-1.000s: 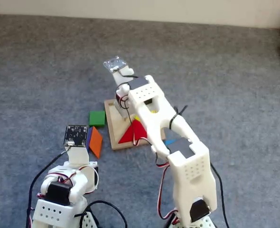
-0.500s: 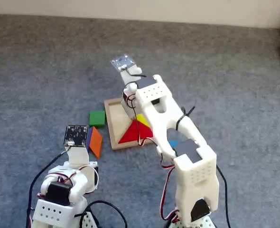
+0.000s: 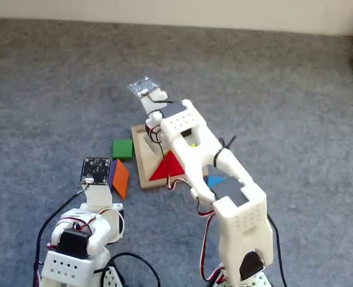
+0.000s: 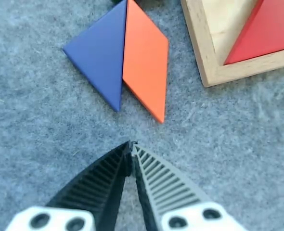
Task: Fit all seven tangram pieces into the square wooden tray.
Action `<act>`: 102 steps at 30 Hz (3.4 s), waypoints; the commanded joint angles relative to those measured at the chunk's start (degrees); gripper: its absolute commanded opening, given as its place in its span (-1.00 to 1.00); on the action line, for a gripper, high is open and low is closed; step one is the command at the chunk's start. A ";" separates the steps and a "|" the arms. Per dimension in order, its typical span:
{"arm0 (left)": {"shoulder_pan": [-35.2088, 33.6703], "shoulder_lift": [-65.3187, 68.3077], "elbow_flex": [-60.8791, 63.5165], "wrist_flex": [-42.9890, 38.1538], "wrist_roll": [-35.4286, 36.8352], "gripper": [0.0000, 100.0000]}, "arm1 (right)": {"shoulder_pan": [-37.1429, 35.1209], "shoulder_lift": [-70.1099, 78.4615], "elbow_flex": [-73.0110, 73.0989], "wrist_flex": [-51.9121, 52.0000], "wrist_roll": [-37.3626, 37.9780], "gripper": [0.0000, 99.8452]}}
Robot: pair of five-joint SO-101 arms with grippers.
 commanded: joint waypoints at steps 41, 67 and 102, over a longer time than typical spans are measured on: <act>-0.48 -2.42 1.19 0.26 -0.09 -0.99 | 4.88 7.08 -13.76 9.89 -12.92 -0.98; -0.48 -2.42 1.19 0.26 -0.09 -0.99 | 5.41 3.30 -17.63 11.30 -13.01 -0.98; -0.48 -2.42 1.19 0.26 -0.09 -0.99 | -2.33 1.10 -14.55 13.23 -13.36 -0.98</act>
